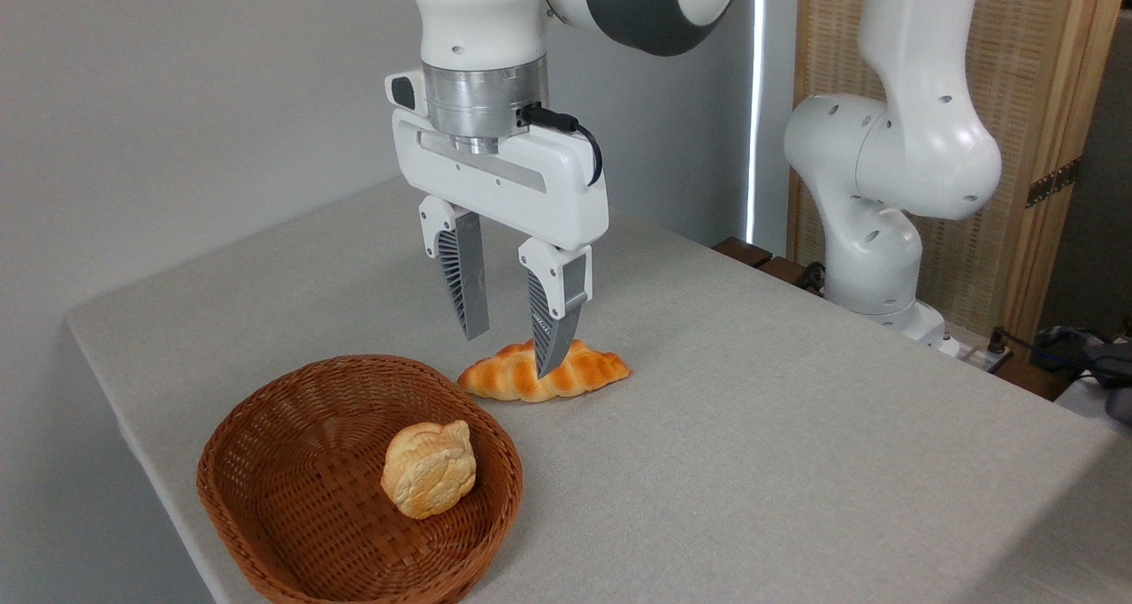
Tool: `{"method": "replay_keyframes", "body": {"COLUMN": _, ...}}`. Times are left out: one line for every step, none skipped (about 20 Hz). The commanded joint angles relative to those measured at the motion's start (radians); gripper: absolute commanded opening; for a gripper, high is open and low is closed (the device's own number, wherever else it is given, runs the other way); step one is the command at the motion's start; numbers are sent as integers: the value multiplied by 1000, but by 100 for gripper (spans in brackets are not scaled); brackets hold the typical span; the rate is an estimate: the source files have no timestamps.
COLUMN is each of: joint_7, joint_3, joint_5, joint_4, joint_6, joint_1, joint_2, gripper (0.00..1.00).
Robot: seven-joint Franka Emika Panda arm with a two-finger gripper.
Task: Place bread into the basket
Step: 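Lower the open gripper toward the twisted bread roll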
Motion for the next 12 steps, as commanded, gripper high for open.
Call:
{"method": "replay_keyframes", "body": {"joint_7": 5, "joint_3": 10, "joint_5": -16, "joint_4": 3, "joint_6": -53, "joint_1": 3, "joint_2": -15, "gripper": 100}}
{"method": "replay_keyframes", "body": {"joint_7": 6, "joint_3": 10, "joint_5": -16, "joint_4": 3, "joint_6": -53, "joint_1": 3, "joint_2": -15, "gripper": 100}}
{"method": "replay_keyframes", "body": {"joint_7": 6, "joint_3": 9, "joint_5": -16, "joint_4": 3, "joint_6": -53, "joint_1": 3, "joint_2": -15, "gripper": 100}}
{"method": "replay_keyframes", "body": {"joint_7": 6, "joint_3": 10, "joint_5": -16, "joint_4": 3, "joint_6": -53, "joint_1": 3, "joint_2": -15, "gripper": 100}}
{"method": "replay_keyframes", "body": {"joint_7": 6, "joint_3": 10, "joint_5": -16, "joint_4": 3, "joint_6": -53, "joint_1": 3, "joint_2": -17, "gripper": 100}}
{"method": "replay_keyframes", "body": {"joint_7": 6, "joint_3": 10, "joint_5": -16, "joint_4": 3, "joint_6": -53, "joint_1": 3, "joint_2": -17, "gripper": 100}}
{"method": "replay_keyframes", "body": {"joint_7": 6, "joint_3": 10, "joint_5": -16, "joint_4": 3, "joint_6": -53, "joint_1": 1, "joint_2": -17, "gripper": 100}}
{"method": "replay_keyframes", "body": {"joint_7": 6, "joint_3": 10, "joint_5": -16, "joint_4": 3, "joint_6": -53, "joint_1": 1, "joint_2": -18, "gripper": 100}}
{"method": "replay_keyframes", "body": {"joint_7": 6, "joint_3": 10, "joint_5": -16, "joint_4": 1, "joint_6": -53, "joint_1": 0, "joint_2": -18, "gripper": 100}}
{"method": "replay_keyframes", "body": {"joint_7": 6, "joint_3": 10, "joint_5": -16, "joint_4": 0, "joint_6": -53, "joint_1": -2, "joint_2": -18, "gripper": 100}}
{"method": "replay_keyframes", "body": {"joint_7": 6, "joint_3": 9, "joint_5": -16, "joint_4": -2, "joint_6": -53, "joint_1": -3, "joint_2": -18, "gripper": 100}}
{"method": "replay_keyframes", "body": {"joint_7": 6, "joint_3": 9, "joint_5": -16, "joint_4": -2, "joint_6": -54, "joint_1": -3, "joint_2": -20, "gripper": 100}}
